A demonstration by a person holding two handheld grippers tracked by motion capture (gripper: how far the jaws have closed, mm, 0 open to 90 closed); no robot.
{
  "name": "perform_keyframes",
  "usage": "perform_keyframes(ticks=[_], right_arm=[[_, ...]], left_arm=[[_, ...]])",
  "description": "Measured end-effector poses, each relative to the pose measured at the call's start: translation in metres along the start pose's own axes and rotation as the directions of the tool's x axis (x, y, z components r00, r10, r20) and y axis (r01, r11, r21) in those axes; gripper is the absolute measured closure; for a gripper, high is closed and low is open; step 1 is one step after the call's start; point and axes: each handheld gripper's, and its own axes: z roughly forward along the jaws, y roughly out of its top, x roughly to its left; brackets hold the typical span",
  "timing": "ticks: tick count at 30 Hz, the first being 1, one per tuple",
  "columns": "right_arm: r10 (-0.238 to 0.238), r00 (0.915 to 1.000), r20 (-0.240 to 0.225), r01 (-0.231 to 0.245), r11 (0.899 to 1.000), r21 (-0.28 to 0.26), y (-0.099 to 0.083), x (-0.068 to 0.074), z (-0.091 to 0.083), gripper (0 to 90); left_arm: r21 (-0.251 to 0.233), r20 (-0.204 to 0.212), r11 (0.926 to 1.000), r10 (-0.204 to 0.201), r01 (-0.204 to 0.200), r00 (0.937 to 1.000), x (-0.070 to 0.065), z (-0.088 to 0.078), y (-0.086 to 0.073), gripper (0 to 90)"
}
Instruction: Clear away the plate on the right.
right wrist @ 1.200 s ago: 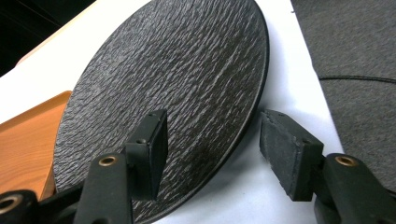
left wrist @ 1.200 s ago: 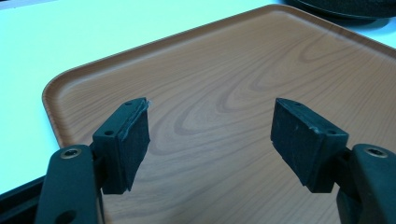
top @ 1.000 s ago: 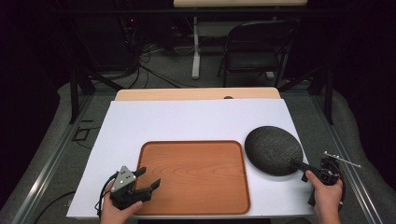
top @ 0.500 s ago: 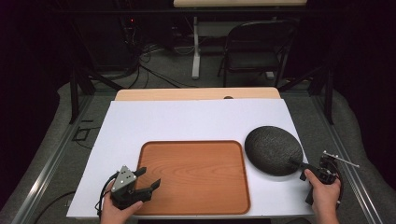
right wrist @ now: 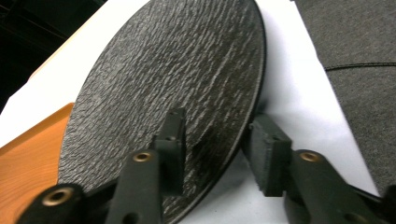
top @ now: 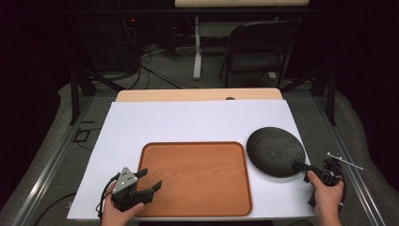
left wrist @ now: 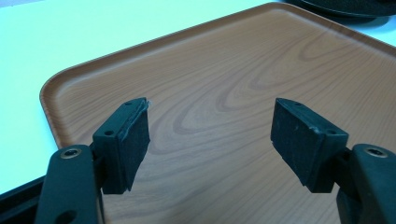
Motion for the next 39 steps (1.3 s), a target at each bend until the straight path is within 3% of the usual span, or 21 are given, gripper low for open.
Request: perform_keyframes(ticks=[2, 12, 20, 39], right_arm=[[-0.006, 1.0000, 0.000, 0.006, 1.000, 0.000, 0.000, -0.002, 0.000, 65.0], [0.049, 0.9984, -0.026, -0.049, 0.999, 0.003, 0.001, -0.005, -0.001, 69.4], [0.058, 0.9978, -0.033, -0.058, 0.998, 0.002, 0.003, -0.004, -0.004, 71.6], [-0.013, 0.9993, -0.036, 0.012, 0.999, -0.041, 0.007, 0.015, -0.016, 75.4]], left_arm=[[0.000, 0.002, 1.0000, 0.001, -0.001, 1.0000, 0.000, 0.000, 0.000, 28.4], [0.000, 0.002, 1.0000, 0.001, -0.001, 1.0000, 0.000, 0.000, 0.000, 28.4], [0.001, 0.002, 1.0000, -0.005, 0.005, 1.0000, 0.000, 0.001, 0.000, 28.4], [0.002, 0.001, 1.0000, 0.003, -0.003, 1.0000, 0.000, 0.000, 0.000, 28.4]])
